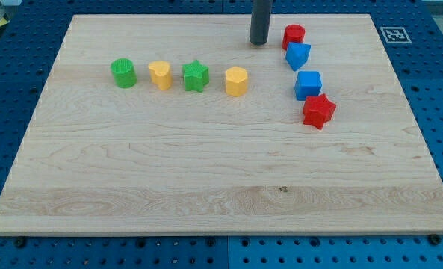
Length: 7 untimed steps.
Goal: Push the yellow hexagon to the green star
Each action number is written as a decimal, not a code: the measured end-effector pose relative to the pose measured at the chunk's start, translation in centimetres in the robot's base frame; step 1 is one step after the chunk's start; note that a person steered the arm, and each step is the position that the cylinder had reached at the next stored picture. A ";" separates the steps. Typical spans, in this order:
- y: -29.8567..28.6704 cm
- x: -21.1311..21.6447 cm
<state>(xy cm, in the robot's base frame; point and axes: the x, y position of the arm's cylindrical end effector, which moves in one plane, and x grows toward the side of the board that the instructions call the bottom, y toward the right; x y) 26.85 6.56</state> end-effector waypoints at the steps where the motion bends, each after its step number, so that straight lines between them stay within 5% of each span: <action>1: 0.0 0.0; 5: -1.1 1.0; 7: -2.2 5.7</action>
<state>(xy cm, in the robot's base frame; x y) 32.58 4.38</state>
